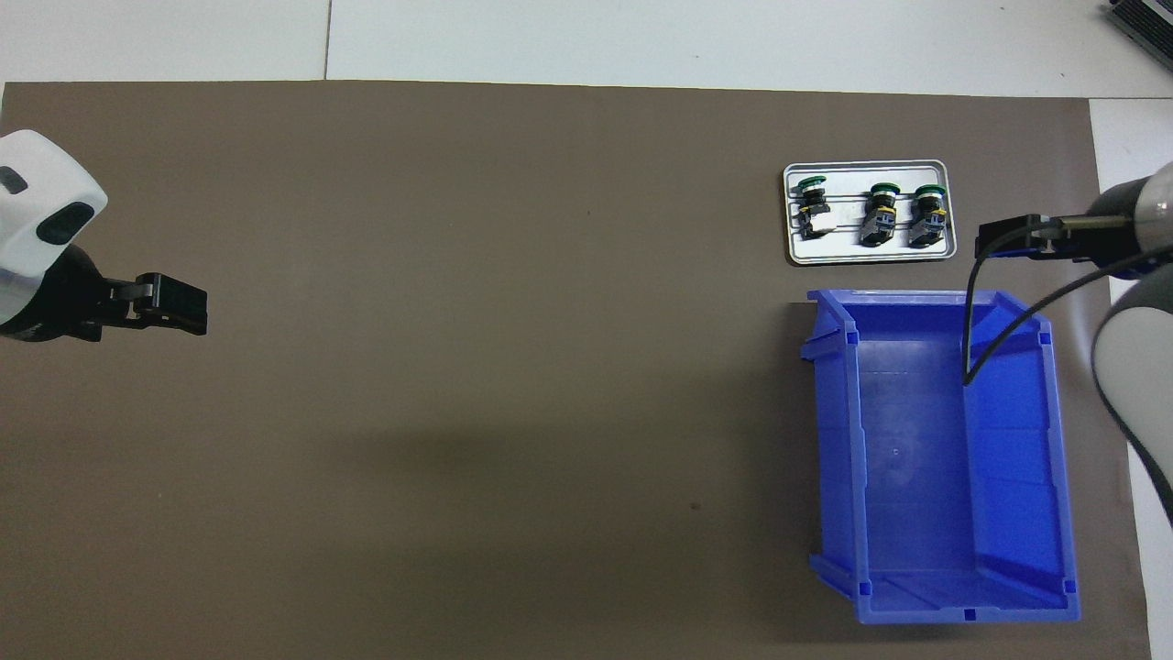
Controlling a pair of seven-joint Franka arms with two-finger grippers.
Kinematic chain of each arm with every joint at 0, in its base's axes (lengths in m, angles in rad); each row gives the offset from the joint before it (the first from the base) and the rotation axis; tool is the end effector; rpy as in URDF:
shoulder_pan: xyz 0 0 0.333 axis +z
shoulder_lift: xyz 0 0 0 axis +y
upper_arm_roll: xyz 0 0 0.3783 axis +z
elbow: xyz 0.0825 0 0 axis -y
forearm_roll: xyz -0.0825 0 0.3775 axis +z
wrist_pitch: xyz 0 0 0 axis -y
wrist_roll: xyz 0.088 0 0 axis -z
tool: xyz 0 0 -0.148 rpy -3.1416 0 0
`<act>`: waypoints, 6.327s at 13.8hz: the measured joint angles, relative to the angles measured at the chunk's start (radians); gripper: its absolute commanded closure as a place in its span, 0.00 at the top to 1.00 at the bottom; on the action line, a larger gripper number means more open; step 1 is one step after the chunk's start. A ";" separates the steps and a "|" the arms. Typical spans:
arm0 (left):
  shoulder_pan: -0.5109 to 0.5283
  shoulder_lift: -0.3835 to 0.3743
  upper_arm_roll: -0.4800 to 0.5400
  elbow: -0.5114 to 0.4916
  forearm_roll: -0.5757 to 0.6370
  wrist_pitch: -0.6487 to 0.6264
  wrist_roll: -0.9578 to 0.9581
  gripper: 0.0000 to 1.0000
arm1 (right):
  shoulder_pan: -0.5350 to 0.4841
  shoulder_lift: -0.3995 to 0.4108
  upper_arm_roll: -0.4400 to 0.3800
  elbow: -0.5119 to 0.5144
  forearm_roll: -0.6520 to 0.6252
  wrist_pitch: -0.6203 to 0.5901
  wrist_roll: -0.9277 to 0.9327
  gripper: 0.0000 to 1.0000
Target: Place and press button with both arms
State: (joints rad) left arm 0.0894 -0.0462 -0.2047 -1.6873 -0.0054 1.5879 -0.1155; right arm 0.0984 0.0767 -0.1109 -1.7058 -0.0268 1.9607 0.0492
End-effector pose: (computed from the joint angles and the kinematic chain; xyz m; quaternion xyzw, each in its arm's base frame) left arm 0.5237 -0.0640 0.6175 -0.9996 -0.0005 0.0267 0.0051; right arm 0.6103 -0.0081 0.5755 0.9955 -0.0262 0.0895 0.0154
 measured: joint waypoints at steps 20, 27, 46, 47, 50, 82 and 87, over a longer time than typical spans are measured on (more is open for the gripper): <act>0.000 0.000 0.000 0.000 0.000 0.000 0.000 1.00 | -0.033 0.486 -0.001 0.031 0.050 0.475 0.009 0.45; 0.000 0.000 0.000 0.000 0.000 0.000 0.000 1.00 | -0.029 0.484 -0.001 0.042 0.049 0.468 0.009 0.00; 0.000 0.000 0.000 0.000 0.000 0.000 0.000 1.00 | 0.511 0.350 0.012 0.228 -0.096 0.027 1.823 0.00; 0.000 0.000 0.000 0.000 0.000 0.000 0.000 1.00 | 0.565 0.354 0.012 0.215 -0.118 0.027 1.918 0.00; -0.002 0.000 -0.004 0.000 0.000 0.000 0.000 1.00 | 0.680 0.407 0.013 0.202 -0.141 0.043 2.152 0.00; -0.333 -0.015 -0.043 -0.300 -0.034 0.472 0.589 1.00 | 0.206 -0.100 0.000 -0.141 -0.010 -0.081 0.573 1.00; -0.444 0.081 -0.044 -0.328 -0.035 0.581 0.658 1.00 | 0.044 -0.164 -0.004 -0.142 -0.005 -0.195 0.341 1.00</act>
State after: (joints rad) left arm -0.3542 0.0352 -0.2489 -2.0156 -0.0400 2.1689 0.5428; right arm 0.1427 -0.0869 -0.1151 -1.8480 -0.0319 1.7661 0.3898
